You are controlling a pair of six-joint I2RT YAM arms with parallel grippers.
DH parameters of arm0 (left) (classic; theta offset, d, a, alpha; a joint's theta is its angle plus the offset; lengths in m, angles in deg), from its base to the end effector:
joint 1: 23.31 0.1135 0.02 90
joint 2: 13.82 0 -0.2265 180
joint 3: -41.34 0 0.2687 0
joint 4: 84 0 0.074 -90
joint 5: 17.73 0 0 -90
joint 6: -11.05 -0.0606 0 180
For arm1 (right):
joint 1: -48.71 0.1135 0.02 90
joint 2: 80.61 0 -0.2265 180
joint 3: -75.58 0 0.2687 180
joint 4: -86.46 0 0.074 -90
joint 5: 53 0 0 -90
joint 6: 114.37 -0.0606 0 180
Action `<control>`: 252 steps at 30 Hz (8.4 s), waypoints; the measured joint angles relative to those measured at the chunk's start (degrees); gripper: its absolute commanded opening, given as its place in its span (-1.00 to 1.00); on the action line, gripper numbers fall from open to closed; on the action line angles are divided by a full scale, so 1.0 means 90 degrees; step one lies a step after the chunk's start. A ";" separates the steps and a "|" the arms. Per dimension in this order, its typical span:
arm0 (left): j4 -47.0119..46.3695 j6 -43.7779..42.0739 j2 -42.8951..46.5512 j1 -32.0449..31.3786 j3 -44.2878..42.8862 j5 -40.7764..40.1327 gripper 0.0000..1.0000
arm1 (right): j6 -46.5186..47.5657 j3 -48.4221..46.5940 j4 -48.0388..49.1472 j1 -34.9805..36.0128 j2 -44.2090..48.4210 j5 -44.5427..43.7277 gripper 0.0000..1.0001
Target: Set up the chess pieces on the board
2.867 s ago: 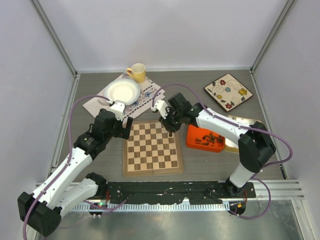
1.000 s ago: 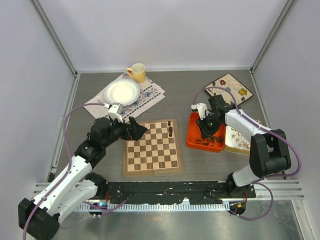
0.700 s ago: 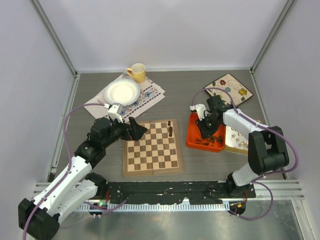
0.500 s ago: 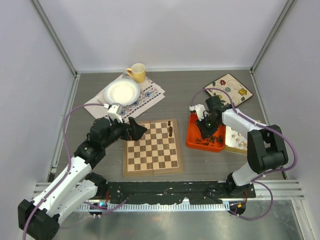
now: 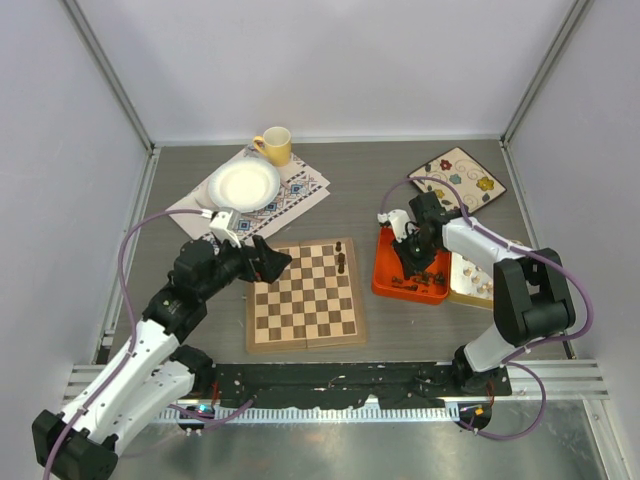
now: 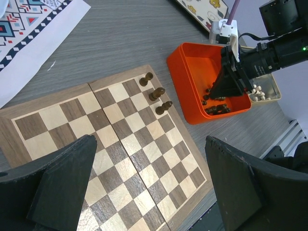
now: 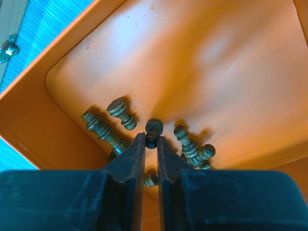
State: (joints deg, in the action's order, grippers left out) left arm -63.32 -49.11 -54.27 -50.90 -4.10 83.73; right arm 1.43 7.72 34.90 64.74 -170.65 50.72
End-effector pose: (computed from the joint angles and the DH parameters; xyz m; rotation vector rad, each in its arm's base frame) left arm 0.2104 -0.1236 0.2477 0.1087 1.9298 -0.8713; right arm 0.2903 0.0984 0.1110 -1.0534 2.6204 0.3041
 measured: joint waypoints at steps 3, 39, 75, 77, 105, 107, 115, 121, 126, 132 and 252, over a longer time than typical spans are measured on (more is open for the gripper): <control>0.0056 -0.0002 0.0134 0.0000 0.0000 -0.0041 0.99 | 0.0000 0.0002 0.0000 0.0000 0.0005 0.0000 -0.97; 0.1872 -0.2589 -0.0126 0.0000 -0.1071 -0.1588 0.99 | 0.1185 -0.3393 -0.2237 0.0012 0.0478 0.0624 -0.98; 0.1812 -0.2880 0.0474 0.0000 -0.0782 -0.2059 0.99 | 0.0731 -0.6416 -0.2446 0.2674 -0.3150 0.0529 -0.95; 0.1807 -0.2880 0.0546 0.0000 -0.0758 -0.2059 0.99 | 0.0719 -0.6504 -0.2453 0.2701 -0.3344 0.0498 -0.95; 0.1783 -0.2892 0.0593 0.0029 -0.0736 -0.2047 0.99 | 0.0612 -0.6652 -0.2518 0.2827 -0.4184 -0.0265 -0.85; 0.1783 -0.2892 0.0593 0.0039 -0.0736 -0.2038 0.99 | 0.0610 -0.6642 -0.2518 0.2827 -0.4223 -0.0296 -0.85; 0.1783 -0.2892 0.0593 0.0039 -0.0736 -0.2030 0.99 | 0.0607 -0.6615 -0.2518 0.2832 -0.4240 -0.0374 -0.78; 0.1783 -0.2892 0.0590 0.0041 -0.0733 -0.2025 0.99 | 0.0605 -0.6543 -0.2516 0.2834 -0.4240 -0.0376 -0.66; 0.1783 -0.2892 0.0593 0.0051 -0.0733 -0.1989 0.99 | 0.0600 -0.6528 -0.2518 0.2844 -0.4240 -0.0393 -0.48; 0.1783 -0.2892 0.0593 0.0068 -0.0733 -0.1987 0.99 | 0.0590 -0.6506 -0.2521 0.2871 -0.4240 -0.0393 -0.35; -0.2059 0.0716 -0.3330 -0.1336 -0.1173 0.1938 0.80 | -0.0457 -0.0942 -0.0153 -0.0988 0.0595 0.0653 -0.91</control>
State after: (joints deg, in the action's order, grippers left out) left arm -81.86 -42.66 -84.24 -62.92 -14.65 101.18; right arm -2.68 -0.76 33.52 55.85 -165.29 56.59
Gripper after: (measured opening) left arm 0.906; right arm 0.185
